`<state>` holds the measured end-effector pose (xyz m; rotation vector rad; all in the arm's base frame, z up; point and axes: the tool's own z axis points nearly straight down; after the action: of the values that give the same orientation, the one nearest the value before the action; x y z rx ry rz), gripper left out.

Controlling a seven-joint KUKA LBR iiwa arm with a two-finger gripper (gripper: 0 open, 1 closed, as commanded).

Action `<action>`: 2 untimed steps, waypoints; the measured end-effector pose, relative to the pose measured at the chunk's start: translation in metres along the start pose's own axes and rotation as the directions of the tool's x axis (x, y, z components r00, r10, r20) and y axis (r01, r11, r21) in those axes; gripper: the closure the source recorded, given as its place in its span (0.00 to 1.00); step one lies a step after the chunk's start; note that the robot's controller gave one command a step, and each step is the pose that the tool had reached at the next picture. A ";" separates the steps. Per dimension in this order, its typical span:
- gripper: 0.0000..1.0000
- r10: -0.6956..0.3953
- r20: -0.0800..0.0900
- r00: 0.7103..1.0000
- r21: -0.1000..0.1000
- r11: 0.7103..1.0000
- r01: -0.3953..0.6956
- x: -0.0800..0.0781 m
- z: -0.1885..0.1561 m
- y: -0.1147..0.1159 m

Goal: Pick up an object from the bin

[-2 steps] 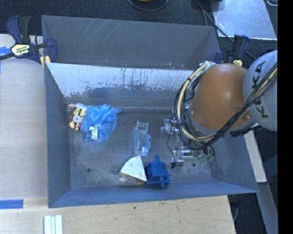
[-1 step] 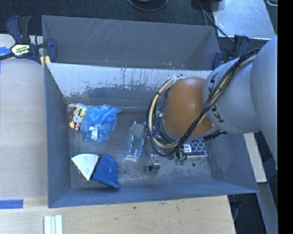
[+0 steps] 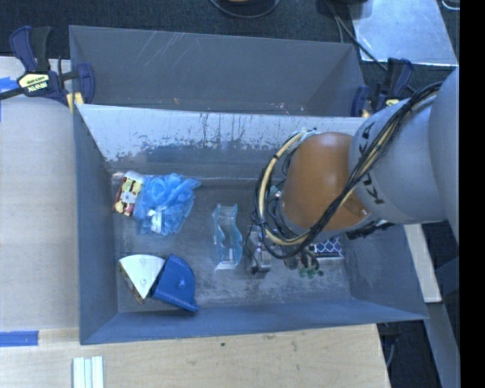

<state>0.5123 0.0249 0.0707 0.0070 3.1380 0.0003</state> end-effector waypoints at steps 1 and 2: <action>1.00 0.000 0.000 1.000 0.000 1.000 0.000 0.000 0.000 0.000; 1.00 0.088 0.013 0.996 -0.002 0.996 -0.088 -0.017 -0.095 0.002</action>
Offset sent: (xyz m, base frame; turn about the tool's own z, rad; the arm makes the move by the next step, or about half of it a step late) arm 0.0137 0.0026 0.0903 0.0885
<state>0.5292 0.0273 0.1661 0.1444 3.1221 0.0022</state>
